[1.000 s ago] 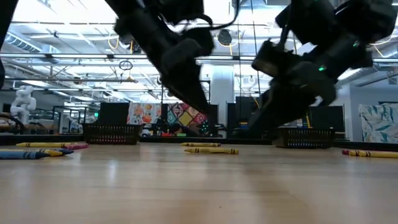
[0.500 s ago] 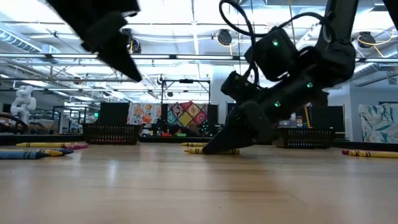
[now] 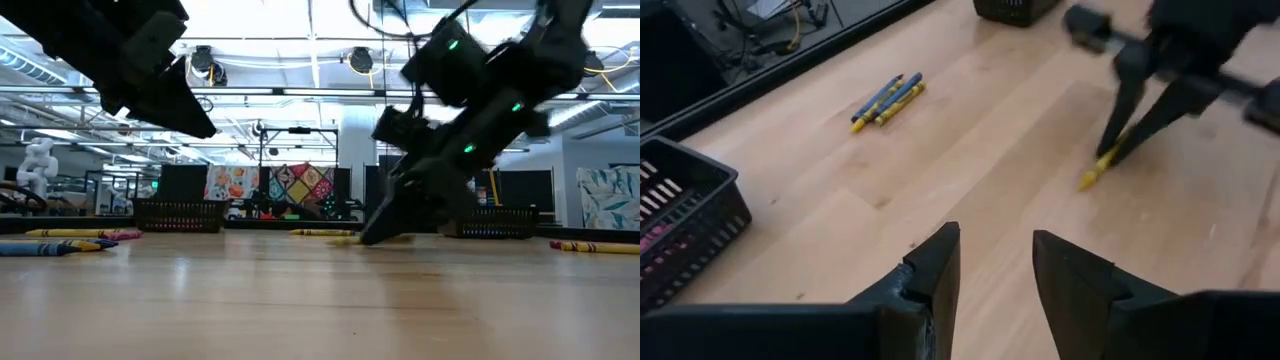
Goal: Sort crayons
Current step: Put the yellow crayon into the bottom black bin
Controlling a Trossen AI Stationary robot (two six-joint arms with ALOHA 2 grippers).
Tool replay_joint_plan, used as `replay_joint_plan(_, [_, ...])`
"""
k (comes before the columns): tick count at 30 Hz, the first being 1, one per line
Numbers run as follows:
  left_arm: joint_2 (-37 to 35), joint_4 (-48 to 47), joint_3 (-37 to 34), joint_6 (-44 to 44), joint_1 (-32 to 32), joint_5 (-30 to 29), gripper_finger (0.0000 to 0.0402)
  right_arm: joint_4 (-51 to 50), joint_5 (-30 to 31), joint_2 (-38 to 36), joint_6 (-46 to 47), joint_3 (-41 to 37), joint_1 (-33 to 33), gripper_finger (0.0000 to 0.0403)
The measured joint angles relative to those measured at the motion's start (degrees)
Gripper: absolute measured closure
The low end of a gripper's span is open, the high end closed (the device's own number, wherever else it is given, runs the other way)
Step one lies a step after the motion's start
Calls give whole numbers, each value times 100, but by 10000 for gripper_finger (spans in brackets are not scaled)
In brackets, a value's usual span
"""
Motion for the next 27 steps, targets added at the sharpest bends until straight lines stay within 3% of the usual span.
replay_joint_plan(5, [4,56,-8,49,4,-19,270,-984,699,-1257,-38,5,504,399])
replay_joint_plan(12, [4,90,-8,159,4,-71,270,-2371,808,-3121,865,20,1749,401])
replay_joint_plan(19, [4,208,-6,622,9,-476,270,-3622,754,-4040,4097,20,3471,402])
replay_joint_plan(27, [4,206,-6,959,11,-850,270,-4680,329,-3349,7467,18,4811,402])
